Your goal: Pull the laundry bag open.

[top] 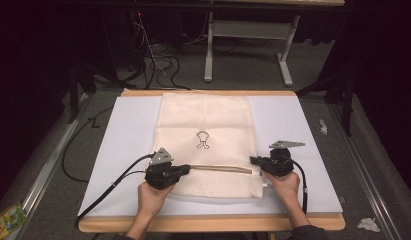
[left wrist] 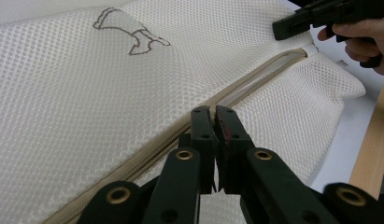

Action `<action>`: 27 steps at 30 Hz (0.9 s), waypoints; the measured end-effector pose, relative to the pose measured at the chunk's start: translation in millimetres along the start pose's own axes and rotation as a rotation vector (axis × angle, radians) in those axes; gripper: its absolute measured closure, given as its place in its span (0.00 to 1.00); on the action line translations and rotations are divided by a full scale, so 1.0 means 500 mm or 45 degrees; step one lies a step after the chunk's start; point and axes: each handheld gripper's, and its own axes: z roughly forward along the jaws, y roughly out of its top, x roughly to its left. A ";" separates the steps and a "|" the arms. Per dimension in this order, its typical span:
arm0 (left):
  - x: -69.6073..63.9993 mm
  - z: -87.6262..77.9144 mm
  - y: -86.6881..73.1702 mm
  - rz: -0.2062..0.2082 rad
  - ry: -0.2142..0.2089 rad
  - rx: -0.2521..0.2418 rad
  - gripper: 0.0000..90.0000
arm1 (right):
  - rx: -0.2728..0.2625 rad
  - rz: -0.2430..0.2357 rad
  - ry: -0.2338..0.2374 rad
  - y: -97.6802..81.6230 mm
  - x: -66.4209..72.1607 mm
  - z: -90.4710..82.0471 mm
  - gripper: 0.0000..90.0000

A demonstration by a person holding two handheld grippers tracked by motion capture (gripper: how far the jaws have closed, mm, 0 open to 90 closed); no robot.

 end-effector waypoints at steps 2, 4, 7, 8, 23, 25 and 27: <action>0.002 -0.003 -0.001 0.003 0.003 0.001 0.97 | -0.002 -0.007 -0.003 0.001 0.001 0.000 0.97; 0.006 -0.007 -0.003 0.003 0.009 0.002 0.97 | -0.003 0.000 -0.002 0.000 0.001 -0.001 0.97; 0.009 -0.011 -0.007 -0.003 0.013 0.001 0.97 | -0.002 0.003 0.003 -0.002 -0.001 0.002 0.97; 0.011 -0.013 -0.008 -0.004 0.011 0.003 0.97 | -0.001 0.003 0.000 -0.003 -0.001 0.002 0.97; 0.028 -0.042 -0.022 -0.040 0.035 -0.027 0.97 | 0.015 -0.002 -0.013 -0.002 0.001 0.000 0.97; 0.028 -0.043 -0.024 -0.042 0.033 -0.030 0.97 | 0.017 -0.008 -0.017 -0.002 0.000 -0.001 0.97; 0.028 -0.044 -0.026 -0.040 0.037 -0.029 0.97 | 0.023 -0.010 -0.022 -0.002 0.001 -0.001 0.97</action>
